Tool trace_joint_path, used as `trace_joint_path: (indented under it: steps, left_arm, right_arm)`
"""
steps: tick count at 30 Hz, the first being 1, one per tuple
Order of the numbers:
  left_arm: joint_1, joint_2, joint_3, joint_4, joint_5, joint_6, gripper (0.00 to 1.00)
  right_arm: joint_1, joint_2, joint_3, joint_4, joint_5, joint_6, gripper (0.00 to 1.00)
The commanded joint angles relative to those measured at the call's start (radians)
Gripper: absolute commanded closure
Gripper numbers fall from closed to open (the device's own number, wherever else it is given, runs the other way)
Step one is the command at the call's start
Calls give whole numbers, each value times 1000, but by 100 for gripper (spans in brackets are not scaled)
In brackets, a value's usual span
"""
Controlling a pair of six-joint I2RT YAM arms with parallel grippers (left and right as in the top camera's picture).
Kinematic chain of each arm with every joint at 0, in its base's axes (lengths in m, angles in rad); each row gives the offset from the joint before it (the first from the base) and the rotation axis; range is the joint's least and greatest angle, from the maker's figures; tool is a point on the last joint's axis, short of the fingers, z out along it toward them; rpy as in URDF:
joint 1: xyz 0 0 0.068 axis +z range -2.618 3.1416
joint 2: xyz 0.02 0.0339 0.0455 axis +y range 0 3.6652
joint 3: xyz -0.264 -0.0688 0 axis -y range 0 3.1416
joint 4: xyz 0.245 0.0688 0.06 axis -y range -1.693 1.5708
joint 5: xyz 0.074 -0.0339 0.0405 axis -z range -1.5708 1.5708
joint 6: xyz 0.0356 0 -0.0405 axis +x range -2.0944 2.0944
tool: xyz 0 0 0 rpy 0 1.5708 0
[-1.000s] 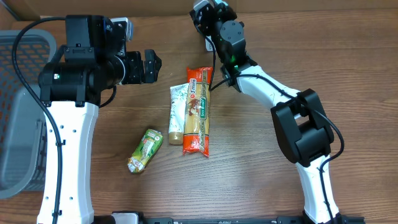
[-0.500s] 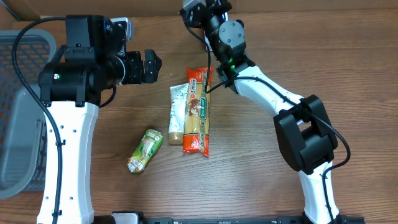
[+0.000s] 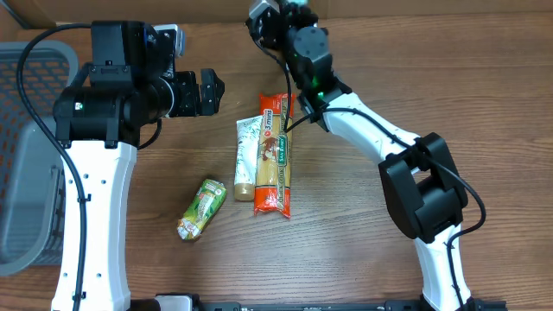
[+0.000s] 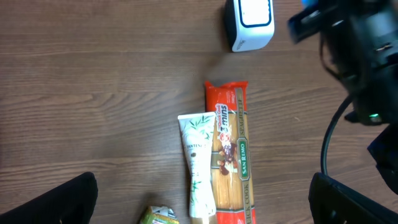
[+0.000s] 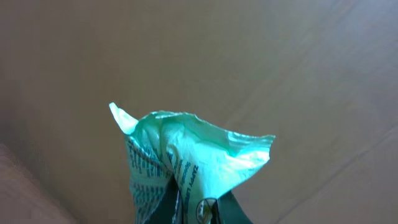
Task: Scan the item barcode
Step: 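Lift the teal packet to the white scanner and hold it there, then carry the teal packet to the right side and release it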
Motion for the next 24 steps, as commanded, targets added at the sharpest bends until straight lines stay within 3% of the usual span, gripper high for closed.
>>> trace_joint_path:
  steps: [1,7,14,18,21,24]
  left_arm:
    - [-2,4,14,0,-5,19,0]
    - [-2,4,14,0,-5,19,0]
    - [-2,4,14,0,-5,19,0]
    - [-2,4,14,0,-5,19,0]
    - [-2,4,14,0,-5,19,0]
    - [-2,4,14,0,-5,19,0]
  right_arm:
    - [23,-107,20,-144,105,201,96]
    - [19,-284,20,-660,39,582,96]
    - [-34,-504,20,-1284,-103,790,96]
    - [-128,-534,19,-1570,-103,882,96]
    - [-230,-526,-21,-1692,-108,933,96]
    - [-348,-521,-106,-1699,-162,938,96]
